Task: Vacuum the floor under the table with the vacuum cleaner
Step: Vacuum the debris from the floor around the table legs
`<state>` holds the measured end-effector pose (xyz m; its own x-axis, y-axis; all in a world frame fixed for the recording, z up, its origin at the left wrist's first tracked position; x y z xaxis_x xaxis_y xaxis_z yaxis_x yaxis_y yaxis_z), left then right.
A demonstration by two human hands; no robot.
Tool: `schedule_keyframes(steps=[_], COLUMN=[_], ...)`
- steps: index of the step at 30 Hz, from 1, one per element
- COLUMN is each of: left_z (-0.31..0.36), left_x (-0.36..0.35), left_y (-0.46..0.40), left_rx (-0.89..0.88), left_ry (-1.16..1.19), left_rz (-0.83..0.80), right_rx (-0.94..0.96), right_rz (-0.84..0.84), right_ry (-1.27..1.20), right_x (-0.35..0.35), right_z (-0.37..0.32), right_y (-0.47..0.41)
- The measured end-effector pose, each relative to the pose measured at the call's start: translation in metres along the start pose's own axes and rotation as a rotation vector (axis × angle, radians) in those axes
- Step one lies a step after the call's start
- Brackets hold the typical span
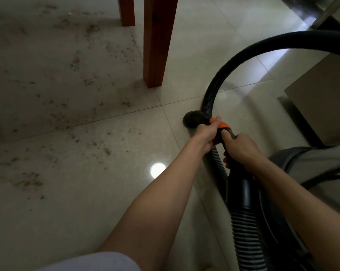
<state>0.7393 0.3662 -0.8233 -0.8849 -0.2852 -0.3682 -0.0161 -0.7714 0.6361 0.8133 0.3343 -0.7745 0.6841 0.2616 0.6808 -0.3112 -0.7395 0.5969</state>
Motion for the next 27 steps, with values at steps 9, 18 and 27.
schedule_keyframes(steps=[9,18,27], left_z=[-0.032,-0.028,-0.054], left_x=[-0.005,-0.007,0.020], left_y=[0.013,0.022,0.045], left_rx=[-0.007,0.015,-0.012], left_ry=[0.050,0.107,0.314], left_rz=[0.049,0.069,0.250], right_rx=[-0.050,-0.014,0.053], right_rz=[-0.180,-0.085,-0.272], right_ry=[0.079,0.097,0.188], right_x=[0.029,0.021,0.012], right_z=[0.015,0.017,0.011], right_y=[0.009,0.014,0.044])
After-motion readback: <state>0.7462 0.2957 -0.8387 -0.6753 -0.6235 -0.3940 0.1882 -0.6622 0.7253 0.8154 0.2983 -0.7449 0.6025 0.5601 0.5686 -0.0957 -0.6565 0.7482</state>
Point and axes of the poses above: each hand's wrist, its own y-axis away from the middle knuckle, its own x-axis out of the back of the hand, z = x × y, the point moved 1 cm from there along -y, towards the middle knuckle, and after that the axes turned 7 degrees about -x, right-handed, at the moved point
